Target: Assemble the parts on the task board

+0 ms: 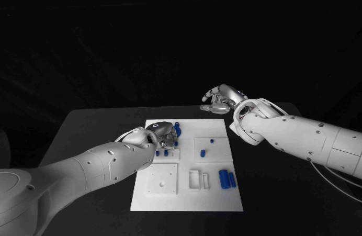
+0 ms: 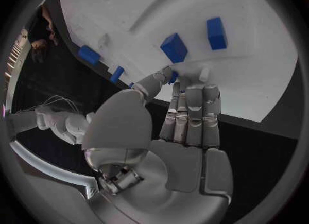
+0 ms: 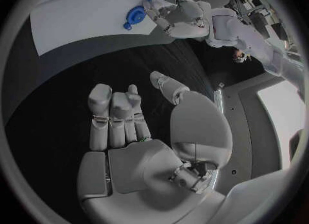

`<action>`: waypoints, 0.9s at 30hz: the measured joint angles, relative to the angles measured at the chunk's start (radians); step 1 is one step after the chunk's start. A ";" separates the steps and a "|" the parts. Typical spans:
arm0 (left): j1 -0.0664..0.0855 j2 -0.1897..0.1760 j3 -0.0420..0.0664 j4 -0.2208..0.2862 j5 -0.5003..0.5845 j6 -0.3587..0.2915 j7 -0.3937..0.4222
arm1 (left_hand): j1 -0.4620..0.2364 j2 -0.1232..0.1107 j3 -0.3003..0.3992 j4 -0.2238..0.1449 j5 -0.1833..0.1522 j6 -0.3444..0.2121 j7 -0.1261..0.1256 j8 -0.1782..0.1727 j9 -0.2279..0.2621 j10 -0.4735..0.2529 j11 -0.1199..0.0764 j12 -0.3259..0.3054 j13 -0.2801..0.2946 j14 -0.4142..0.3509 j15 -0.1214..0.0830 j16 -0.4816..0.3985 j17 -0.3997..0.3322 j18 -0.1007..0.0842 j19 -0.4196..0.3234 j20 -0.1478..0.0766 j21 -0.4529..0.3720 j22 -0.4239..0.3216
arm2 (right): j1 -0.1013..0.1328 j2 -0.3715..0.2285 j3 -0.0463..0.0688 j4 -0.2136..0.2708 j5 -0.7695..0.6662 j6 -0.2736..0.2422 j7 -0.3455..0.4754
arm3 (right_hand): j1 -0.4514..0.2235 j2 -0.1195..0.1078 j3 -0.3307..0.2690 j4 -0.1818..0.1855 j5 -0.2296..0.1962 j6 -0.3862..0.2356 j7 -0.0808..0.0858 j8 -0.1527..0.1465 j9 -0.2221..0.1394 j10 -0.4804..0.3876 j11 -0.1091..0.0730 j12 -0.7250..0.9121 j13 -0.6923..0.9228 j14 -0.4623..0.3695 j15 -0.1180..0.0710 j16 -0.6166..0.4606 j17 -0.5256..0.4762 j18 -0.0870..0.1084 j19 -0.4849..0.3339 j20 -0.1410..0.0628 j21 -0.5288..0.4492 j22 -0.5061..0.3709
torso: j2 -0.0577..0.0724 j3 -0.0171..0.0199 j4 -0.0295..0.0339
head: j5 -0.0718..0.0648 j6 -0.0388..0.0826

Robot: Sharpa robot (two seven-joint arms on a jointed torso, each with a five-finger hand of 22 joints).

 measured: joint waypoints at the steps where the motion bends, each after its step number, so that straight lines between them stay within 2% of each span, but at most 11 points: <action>1: 0.000 0.000 0.000 0.000 0.000 0.000 0.000 | 0.000 0.000 0.000 0.000 0.000 -0.001 -0.001 -0.001 -0.003 0.000 0.000 0.000 -0.001 0.000 0.000 0.000 -0.001 0.000 0.000 0.000 0.000 0.000 | 0.000 0.000 0.000 0.000 0.000 0.000 0.000 | 0.000 0.000 0.000 0.000 0.000 0.000 0.000 0.000 0.000 0.000 0.000 0.000 0.000 0.000 0.000 0.000 0.000 0.000 0.000 0.000 0.000 0.000 | 0.000 0.0000 -0.0001 | 0.000 0.000; 6: 0.000 0.005 0.000 0.000 0.001 -0.001 0.002 | -0.015 -0.015 -0.005 0.005 -0.023 -0.024 -0.003 -0.008 -0.012 -0.001 0.001 -0.017 -0.007 0.004 0.004 0.000 -0.006 0.000 0.000 0.000 0.000 0.001 | 0.000 0.000 0.000 0.000 0.000 0.000 0.000 | 0.000 0.000 0.000 0.000 0.000 0.000 0.000 0.000 0.000 0.000 0.000 0.000 0.000 0.000 0.000 0.000 0.000 0.000 0.004 -0.001 0.000 0.000 | 0.000 0.0005 -0.0001 | -0.002 -0.003; 12: -0.001 0.012 0.000 -0.004 0.002 -0.001 0.002 | -0.017 -0.017 -0.007 0.007 -0.023 -0.028 -0.006 -0.008 -0.015 -0.015 0.008 -0.029 -0.013 0.007 0.007 0.000 -0.010 0.000 0.000 0.000 0.000 0.001 | 0.000 0.001 0.000 0.001 0.000 0.000 0.000 | 0.000 0.000 0.000 0.000 0.000 0.000 0.000 0.000 0.000 0.000 0.000 0.000 0.000 0.000 0.000 0.000 0.000 0.000 0.004 -0.001 0.000 0.000 | 0.000 0.0011 0.0000 | -0.003 -0.003; 16: -0.002 0.014 0.000 -0.008 0.002 0.001 0.003 | -0.017 -0.017 -0.004 0.011 -0.023 -0.015 0.006 -0.004 -0.015 -0.015 0.008 -0.029 -0.013 0.007 0.007 0.005 -0.011 0.000 0.000 0.000 0.000 0.001 | 0.001 0.001 0.000 0.002 0.000 0.000 0.000 | 0.000 0.000 0.000 0.000 0.000 0.000 0.000 0.000 0.000 0.000 0.000 0.000 0.000 0.000 0.000 0.000 0.000 0.000 0.004 -0.001 0.000 0.000 | 0.000 0.0011 -0.0001 | -0.003 -0.003; 20: -0.002 0.016 0.001 -0.010 0.002 0.002 0.002 | -0.014 -0.006 -0.004 0.011 -0.023 0.001 0.004 0.011 -0.014 -0.002 0.001 -0.029 -0.013 0.007 0.007 0.009 -0.012 0.000 0.002 0.002 0.000 0.001 | 0.001 0.001 0.000 0.002 0.000 0.000 0.000 | 0.000 0.000 0.000 0.000 0.000 0.000 0.000 0.000 0.000 0.000 0.000 0.000 0.000 0.000 0.000 0.000 0.000 0.000 0.004 -0.001 0.000 0.000 | 0.000 0.0013 -0.0005 | -0.005 -0.004; 27: -0.002 0.020 0.001 -0.017 0.000 0.010 -0.005 | -0.001 0.015 0.001 0.011 -0.023 0.038 -0.011 0.035 -0.012 0.044 -0.012 -0.018 -0.005 0.020 -0.005 0.020 -0.013 0.000 0.013 -0.006 0.012 0.000 | 0.002 0.000 0.000 0.002 0.000 0.000 0.000 | 0.000 0.000 0.000 0.000 0.000 -0.001 -0.001 0.000 0.000 0.000 0.000 0.000 0.000 0.000 0.000 0.000 0.001 0.000 0.004 -0.001 0.000 0.000 | -0.001 0.0009 0.0005 | -0.008 -0.006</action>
